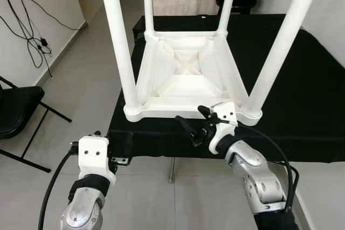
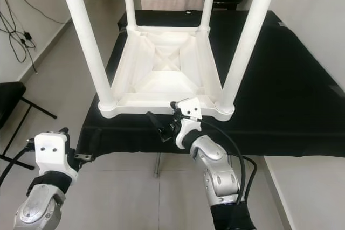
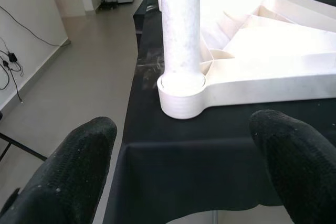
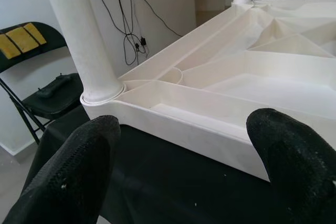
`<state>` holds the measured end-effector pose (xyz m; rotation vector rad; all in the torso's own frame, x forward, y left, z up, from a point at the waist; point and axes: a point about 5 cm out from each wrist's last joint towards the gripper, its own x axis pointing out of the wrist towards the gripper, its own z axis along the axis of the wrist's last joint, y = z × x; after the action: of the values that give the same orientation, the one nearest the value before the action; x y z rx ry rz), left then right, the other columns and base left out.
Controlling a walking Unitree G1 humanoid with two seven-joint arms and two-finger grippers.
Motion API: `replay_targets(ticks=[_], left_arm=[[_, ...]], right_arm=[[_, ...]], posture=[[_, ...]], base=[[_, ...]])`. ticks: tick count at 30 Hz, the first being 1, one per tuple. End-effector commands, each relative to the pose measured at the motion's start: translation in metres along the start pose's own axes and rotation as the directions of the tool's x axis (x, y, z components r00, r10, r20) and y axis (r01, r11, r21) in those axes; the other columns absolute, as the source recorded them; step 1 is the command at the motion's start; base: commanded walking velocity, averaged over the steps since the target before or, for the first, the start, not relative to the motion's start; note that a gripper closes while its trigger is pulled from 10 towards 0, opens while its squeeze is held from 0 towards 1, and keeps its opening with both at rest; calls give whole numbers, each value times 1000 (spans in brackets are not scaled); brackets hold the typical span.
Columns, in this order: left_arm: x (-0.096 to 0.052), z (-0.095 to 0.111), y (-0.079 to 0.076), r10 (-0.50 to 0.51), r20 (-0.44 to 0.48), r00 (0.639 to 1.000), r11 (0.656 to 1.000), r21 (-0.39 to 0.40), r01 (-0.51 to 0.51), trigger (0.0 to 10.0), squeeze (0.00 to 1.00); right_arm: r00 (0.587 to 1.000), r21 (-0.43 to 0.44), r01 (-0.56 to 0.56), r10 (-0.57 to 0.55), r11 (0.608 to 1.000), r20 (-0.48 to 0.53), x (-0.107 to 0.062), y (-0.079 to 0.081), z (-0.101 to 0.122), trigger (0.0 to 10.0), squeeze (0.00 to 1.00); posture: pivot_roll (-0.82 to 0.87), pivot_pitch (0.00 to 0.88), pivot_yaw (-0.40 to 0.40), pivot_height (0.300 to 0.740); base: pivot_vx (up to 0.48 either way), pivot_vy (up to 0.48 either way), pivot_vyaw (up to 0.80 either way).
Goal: Building children table
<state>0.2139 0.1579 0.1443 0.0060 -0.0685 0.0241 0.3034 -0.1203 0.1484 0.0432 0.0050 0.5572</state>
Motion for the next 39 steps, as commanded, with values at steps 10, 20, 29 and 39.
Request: replay_targets(ticks=[10,20,29,39], left_arm=[[1,-1,1,1,13,1000,1000,-3,-1,10000,0],[2,-1,3,11,18,1000,1000,4,-12,10000,0],[3,-1,3,16,22,1000,1000,6,-16,10000,0],[8,4,6,13,53,999,1000,16,-14,10000,0]], right_arm=[[999,2,-33,33,999,14,3,3,0,10000,0],[997,-23,-77,78,997,17,4,7,2,10000,0],[991,-71,-131,133,989,23,4,12,2,10000,0],[986,-41,-157,159,987,42,5,13,5,10000,0]], posture=[[-105,80,10,740],[-104,82,10,740],[-103,82,9,740],[-106,81,14,740]], base=[[0,-141,0],[0,0,0],[0,0,356],[0,0,400]])
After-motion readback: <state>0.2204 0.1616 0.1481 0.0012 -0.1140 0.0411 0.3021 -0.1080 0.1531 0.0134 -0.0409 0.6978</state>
